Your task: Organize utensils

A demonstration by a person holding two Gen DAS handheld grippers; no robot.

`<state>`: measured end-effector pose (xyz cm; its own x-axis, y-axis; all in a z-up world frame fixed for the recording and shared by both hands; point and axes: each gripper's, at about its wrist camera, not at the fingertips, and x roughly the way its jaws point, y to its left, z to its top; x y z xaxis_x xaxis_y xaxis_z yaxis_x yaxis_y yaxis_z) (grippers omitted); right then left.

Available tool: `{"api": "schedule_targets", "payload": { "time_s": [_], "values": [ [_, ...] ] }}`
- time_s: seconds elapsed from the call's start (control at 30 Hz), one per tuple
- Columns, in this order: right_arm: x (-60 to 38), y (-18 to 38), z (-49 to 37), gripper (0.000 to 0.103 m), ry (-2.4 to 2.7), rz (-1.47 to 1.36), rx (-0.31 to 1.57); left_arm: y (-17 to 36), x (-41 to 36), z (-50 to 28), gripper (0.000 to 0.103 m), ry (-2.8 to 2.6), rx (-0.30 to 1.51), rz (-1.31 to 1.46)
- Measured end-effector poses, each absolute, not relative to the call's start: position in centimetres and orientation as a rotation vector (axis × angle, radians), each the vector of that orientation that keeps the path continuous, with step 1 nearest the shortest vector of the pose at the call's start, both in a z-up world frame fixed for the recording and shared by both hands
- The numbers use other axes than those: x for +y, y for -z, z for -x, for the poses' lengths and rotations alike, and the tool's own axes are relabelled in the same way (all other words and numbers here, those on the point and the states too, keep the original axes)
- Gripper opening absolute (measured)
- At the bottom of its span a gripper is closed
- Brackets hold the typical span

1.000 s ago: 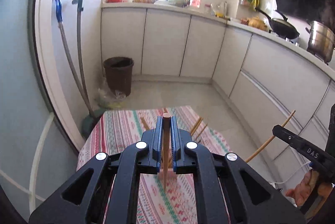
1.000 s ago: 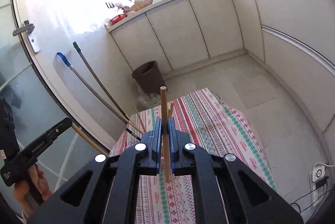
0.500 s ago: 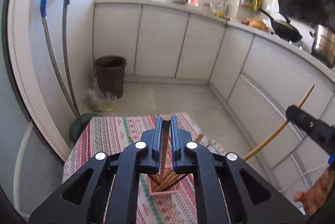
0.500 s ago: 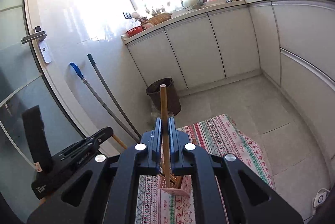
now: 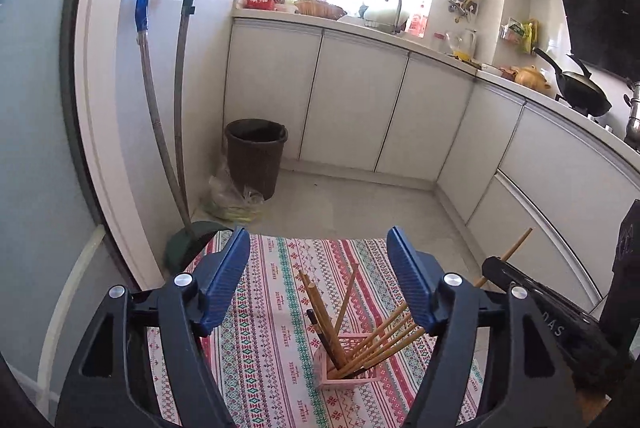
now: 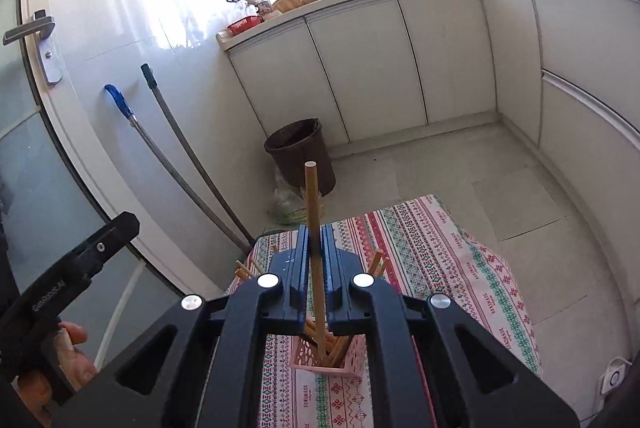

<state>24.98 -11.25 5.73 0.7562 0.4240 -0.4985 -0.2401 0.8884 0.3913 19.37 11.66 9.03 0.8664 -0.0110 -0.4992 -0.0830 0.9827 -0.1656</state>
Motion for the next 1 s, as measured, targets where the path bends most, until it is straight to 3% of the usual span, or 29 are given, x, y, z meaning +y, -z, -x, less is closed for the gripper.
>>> {"api": "schedule_targets", "payload": {
  "time_s": [0.13,0.17,0.23,0.27,0.33,0.43,0.63,0.7,1.0],
  "values": [
    [-9.5,-3.8,-26.3,0.013,-0.382,-0.324,0.666,-8.4,12.0,-19.8,0.07,-0.054,0.541,0.188],
    [-9.3,-3.6,-26.3,0.018,-0.389,-0.326,0.669,-8.4,12.1,-19.7,0.071,-0.058,0.54,0.192],
    [-9.2,-4.0,-25.7,0.039,-0.396,-0.326,0.653,-8.5,12.2,-19.4,0.074,-0.079,0.535,0.19],
    [-9.5,-4.4,-25.1,0.04,-0.383,-0.32,0.631,-8.7,12.0,-19.2,0.077,-0.102,0.532,0.182],
    [-10.2,-5.2,-24.1,0.05,-0.345,-0.312,0.597,-8.8,11.5,-18.6,0.096,-0.175,0.517,0.147],
    [-11.3,-5.9,-22.6,0.067,-0.282,-0.284,0.567,-9.0,10.8,-17.5,0.096,-0.246,0.488,0.108],
    [-13.6,-5.5,-19.2,0.093,-0.145,-0.225,0.535,-8.7,8.4,-14.6,0.096,-0.321,0.432,0.074],
    [-14.1,-5.2,-18.5,0.097,-0.094,-0.202,0.523,-8.1,8.0,-13.9,0.096,-0.313,0.426,0.093],
    [-15.8,-4.1,-16.7,0.097,0.021,-0.107,0.528,-4.7,4.6,-13.0,0.096,-0.293,0.546,-0.022]
  ]
}}
